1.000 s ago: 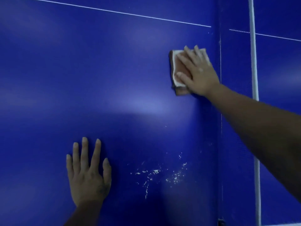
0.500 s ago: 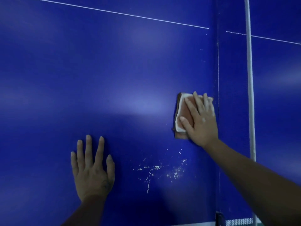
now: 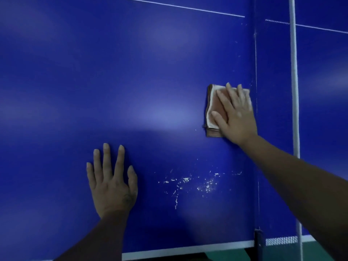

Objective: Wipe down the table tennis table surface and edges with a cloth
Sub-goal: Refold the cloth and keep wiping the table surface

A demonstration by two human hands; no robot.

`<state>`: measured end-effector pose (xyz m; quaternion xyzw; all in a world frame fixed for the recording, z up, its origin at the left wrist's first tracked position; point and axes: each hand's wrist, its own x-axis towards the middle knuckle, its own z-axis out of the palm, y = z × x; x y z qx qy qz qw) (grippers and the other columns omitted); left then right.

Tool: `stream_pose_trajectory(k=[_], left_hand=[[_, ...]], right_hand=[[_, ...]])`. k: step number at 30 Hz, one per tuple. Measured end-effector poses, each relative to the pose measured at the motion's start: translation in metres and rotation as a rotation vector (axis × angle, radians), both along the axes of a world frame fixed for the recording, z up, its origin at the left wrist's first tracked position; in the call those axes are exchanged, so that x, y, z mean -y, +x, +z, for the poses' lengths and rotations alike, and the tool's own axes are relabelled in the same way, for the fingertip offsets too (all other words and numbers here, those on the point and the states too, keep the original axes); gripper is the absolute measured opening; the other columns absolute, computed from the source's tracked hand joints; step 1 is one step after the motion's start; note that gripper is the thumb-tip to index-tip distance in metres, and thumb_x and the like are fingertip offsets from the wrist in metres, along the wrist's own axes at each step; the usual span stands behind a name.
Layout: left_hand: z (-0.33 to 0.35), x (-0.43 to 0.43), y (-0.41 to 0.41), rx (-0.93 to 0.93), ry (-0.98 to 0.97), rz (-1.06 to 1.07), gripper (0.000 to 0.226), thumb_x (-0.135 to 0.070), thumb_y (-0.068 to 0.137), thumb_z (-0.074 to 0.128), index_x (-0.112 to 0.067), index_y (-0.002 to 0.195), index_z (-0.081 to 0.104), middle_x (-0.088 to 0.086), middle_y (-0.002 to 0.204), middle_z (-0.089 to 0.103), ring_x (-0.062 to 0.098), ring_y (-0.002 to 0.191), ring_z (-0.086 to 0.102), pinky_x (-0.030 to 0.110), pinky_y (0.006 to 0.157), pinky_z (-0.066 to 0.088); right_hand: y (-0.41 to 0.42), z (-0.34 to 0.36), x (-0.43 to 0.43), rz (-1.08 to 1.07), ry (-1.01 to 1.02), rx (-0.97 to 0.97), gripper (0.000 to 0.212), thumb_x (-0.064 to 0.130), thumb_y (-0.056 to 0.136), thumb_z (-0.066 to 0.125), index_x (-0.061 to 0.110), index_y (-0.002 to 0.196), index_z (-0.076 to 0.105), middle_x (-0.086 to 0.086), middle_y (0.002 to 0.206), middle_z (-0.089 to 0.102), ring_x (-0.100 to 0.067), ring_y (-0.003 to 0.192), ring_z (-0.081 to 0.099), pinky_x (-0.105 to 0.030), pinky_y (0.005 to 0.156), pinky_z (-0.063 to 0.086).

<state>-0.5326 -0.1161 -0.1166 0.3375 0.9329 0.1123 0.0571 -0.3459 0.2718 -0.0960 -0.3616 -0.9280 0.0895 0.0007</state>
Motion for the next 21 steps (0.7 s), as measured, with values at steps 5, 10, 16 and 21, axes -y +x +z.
stream_pose_trajectory(k=[5, 10, 16, 21], left_hand=[[0.005, -0.003, 0.002, 0.004, 0.002, 0.01, 0.068, -0.048, 0.109, 0.036, -0.031, 0.174, 0.025, -0.001, 0.184, 0.005, 0.028, 0.171, 0.003, 0.054, 0.137, 0.003], [0.008, -0.004, 0.002, 0.003, 0.032, 0.007, 0.066, -0.047, 0.11, 0.035, -0.029, 0.174, 0.027, 0.003, 0.184, 0.01, 0.028, 0.17, 0.004, 0.058, 0.137, 0.007], [0.011, -0.005, 0.003, -0.026, 0.04, -0.014, 0.066, -0.047, 0.111, 0.034, -0.028, 0.174, 0.025, 0.007, 0.183, 0.012, 0.032, 0.17, 0.005, 0.058, 0.136, 0.007], [0.011, -0.002, 0.004, -0.05, 0.056, -0.019, 0.064, -0.044, 0.112, 0.037, -0.025, 0.173, 0.03, 0.01, 0.182, 0.017, 0.035, 0.169, 0.009, 0.059, 0.136, 0.008]], right_hand=[[0.04, -0.003, 0.075, -0.094, 0.029, -0.006, 0.069, 0.063, 0.109, 0.039, 0.028, 0.167, 0.034, 0.002, 0.18, 0.011, -0.031, 0.167, 0.0, -0.062, 0.133, 0.009], [0.097, 0.0, 0.18, -0.223, 0.017, -0.005, 0.071, 0.061, 0.108, 0.042, 0.025, 0.168, 0.034, -0.002, 0.18, 0.013, -0.035, 0.167, 0.005, -0.065, 0.132, 0.011], [0.103, 0.001, 0.256, -0.453, 0.022, 0.012, 0.071, 0.06, 0.107, 0.042, 0.024, 0.168, 0.035, -0.002, 0.179, 0.017, -0.033, 0.167, 0.006, -0.06, 0.133, 0.008], [0.061, 0.001, 0.244, -0.769, 0.01, 0.004, 0.075, 0.069, 0.107, 0.029, 0.027, 0.169, 0.029, -0.007, 0.18, 0.013, -0.037, 0.166, 0.004, -0.06, 0.133, 0.004]])
